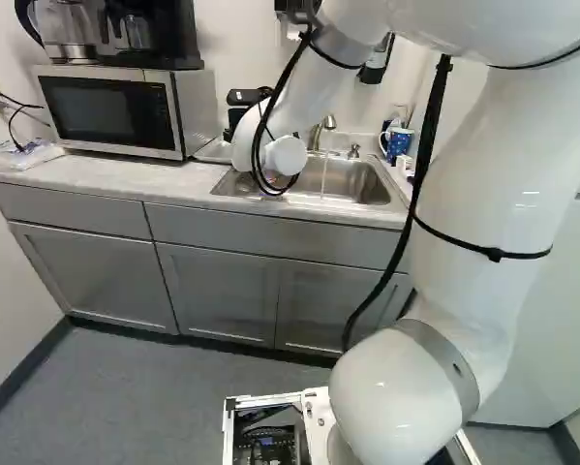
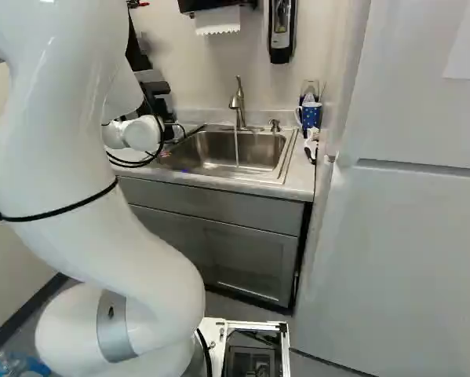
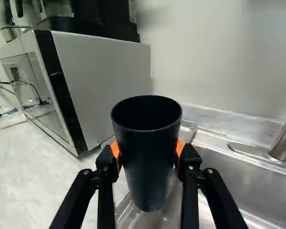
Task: Rinse the cup and place it in the tray
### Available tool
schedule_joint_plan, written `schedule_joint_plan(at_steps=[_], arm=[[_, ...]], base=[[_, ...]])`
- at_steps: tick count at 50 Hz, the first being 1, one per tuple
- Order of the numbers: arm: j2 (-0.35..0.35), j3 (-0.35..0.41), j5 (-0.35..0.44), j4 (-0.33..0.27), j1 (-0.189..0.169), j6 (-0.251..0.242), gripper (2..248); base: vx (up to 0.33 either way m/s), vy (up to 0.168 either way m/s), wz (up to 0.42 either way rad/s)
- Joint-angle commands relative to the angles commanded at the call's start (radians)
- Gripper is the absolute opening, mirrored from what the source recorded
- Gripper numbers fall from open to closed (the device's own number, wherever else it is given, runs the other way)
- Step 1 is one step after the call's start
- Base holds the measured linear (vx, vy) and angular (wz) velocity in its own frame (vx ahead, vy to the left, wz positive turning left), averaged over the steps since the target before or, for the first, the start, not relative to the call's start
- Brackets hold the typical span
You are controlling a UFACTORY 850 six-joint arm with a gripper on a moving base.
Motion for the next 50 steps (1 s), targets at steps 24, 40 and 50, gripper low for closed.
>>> schedule_joint_plan(at_steps=[24, 40, 50], arm=[[0.053, 0.057, 0.0, 0.0, -0.064, 0.0, 124], [0.074, 0.078, 0.0, 0.0, -0.11, 0.0, 124], [0.084, 0.091, 0.0, 0.0, -0.139, 0.0, 124]], base=[[0.0, 0.0, 0.0], [0.0, 0.0, 0.0], [0.0, 0.0, 0.0]])
